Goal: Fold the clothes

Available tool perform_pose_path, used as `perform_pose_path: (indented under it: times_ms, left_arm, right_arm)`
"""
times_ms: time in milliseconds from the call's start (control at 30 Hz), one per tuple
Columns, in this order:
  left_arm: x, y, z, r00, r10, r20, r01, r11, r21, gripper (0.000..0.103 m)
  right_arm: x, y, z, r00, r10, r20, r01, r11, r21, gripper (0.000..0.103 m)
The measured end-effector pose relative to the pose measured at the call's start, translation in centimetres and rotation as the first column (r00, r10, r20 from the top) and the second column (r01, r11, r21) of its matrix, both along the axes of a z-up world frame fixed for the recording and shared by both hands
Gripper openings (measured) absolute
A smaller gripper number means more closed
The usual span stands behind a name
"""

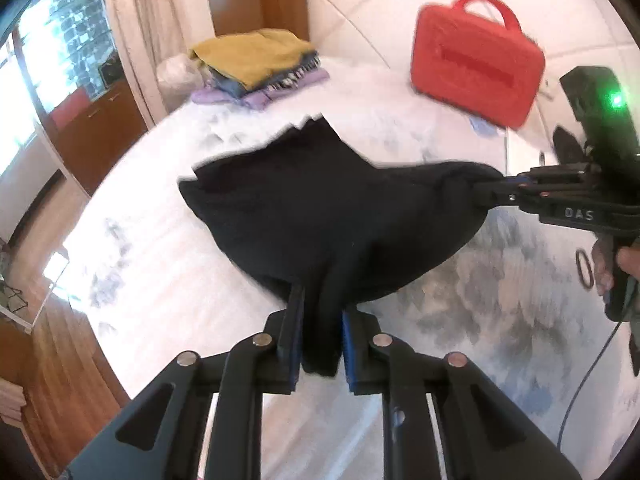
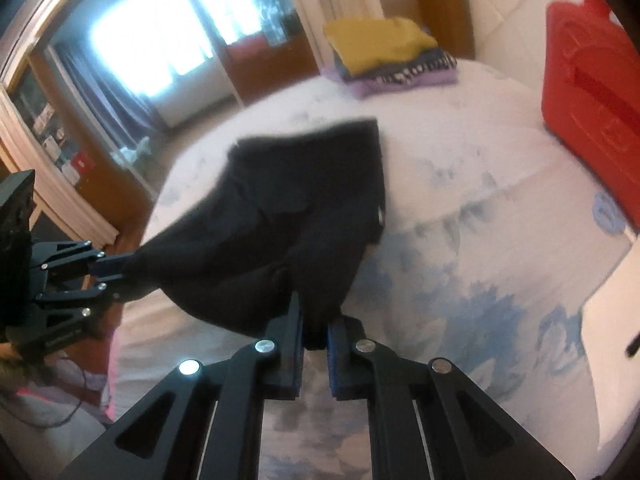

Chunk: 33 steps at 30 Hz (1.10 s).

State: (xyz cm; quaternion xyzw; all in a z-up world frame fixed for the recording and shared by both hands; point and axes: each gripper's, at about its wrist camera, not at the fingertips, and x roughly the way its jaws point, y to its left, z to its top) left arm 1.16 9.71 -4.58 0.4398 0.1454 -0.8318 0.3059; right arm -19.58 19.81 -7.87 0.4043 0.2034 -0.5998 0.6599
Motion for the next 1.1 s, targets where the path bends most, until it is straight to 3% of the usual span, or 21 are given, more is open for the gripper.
perform_pose_path:
  times_ms: [133,200,300,400,533,567,633,700,733,800,933,1033,1100]
  left_arm:
    - [-1.0,-4.9,2.1,0.999,0.007,-0.046,-0.008,1.0,-0.023,0.014]
    - [-1.7,-8.1,3.0,0.998,0.01,-0.059,-0.014,0.998,-0.06,0.014]
    - [-2.7,-14.1,3.4,0.996,0.038,-0.082,-0.042,0.998,-0.05,0.014]
    - [-4.1,-20.0,2.1,0.996,0.06,-0.065,-0.06,0.998,-0.005,0.014]
    - [-3.9,-22.5,0.4,0.998,0.054,-0.037,-0.051,0.997,0.063,0.014]
    - [-3.7,-22.5,-0.3,0.999,0.048,-0.025,-0.046,0.995,0.09,0.016]
    - [-3.2,-22.3,-1.7,0.998,0.059,-0.016,-0.057,0.989,0.133,0.035]
    - [-2.7,-21.7,-2.7,0.997,0.075,-0.028,-0.069,0.983,0.171,0.081]
    - [-2.5,-21.4,-3.2,0.996,0.081,-0.037,-0.073,0.98,0.186,0.087]
    - [-2.0,-20.6,-3.9,0.992,0.113,-0.047,-0.101,0.973,0.209,0.089]
    - [-1.1,-19.9,-6.0,0.98,0.194,-0.031,-0.178,0.943,0.281,0.089]
    - [-1.3,-19.4,-8.0,0.977,0.211,-0.024,-0.192,0.926,0.323,0.088]
    - [-1.5,-19.1,-8.7,0.975,0.218,-0.046,-0.191,0.924,0.332,0.075]
  right_arm:
    - [0.1,-4.0,2.6,1.0,-0.022,-0.019,0.021,0.999,-0.043,0.009]
    - [0.0,-6.9,3.8,0.999,-0.024,-0.03,0.022,0.998,-0.064,0.009]
    - [-0.7,-12.9,4.7,0.999,-0.02,-0.045,0.017,0.998,-0.061,0.009]
    - [-2.1,-19.2,3.2,0.998,-0.056,-0.038,0.056,0.998,-0.008,0.009]
    - [-4.3,-24.2,-0.4,0.99,-0.142,0.018,0.14,0.987,0.083,0.009]
    - [-4.7,-24.3,-1.5,0.987,-0.161,0.024,0.158,0.982,0.107,0.009]
    - [-5.6,-24.5,-3.4,0.979,-0.199,0.039,0.191,0.969,0.154,0.011]
    - [-6.6,-23.3,-3.8,0.969,-0.236,0.078,0.222,0.962,0.157,0.025]
    - [-7.0,-22.5,-3.8,0.962,-0.254,0.101,0.238,0.96,0.151,0.037]
    - [-7.8,-20.7,-2.8,0.953,-0.273,0.13,0.259,0.959,0.119,0.048]
    - [-8.6,-17.2,-0.9,0.95,-0.274,0.147,0.264,0.961,0.083,0.048]
    - [-8.3,-16.1,-1.9,0.959,-0.254,0.126,0.238,0.963,0.127,0.048]
    - [-7.7,-16.1,-2.8,0.964,-0.237,0.12,0.217,0.964,0.154,0.048]
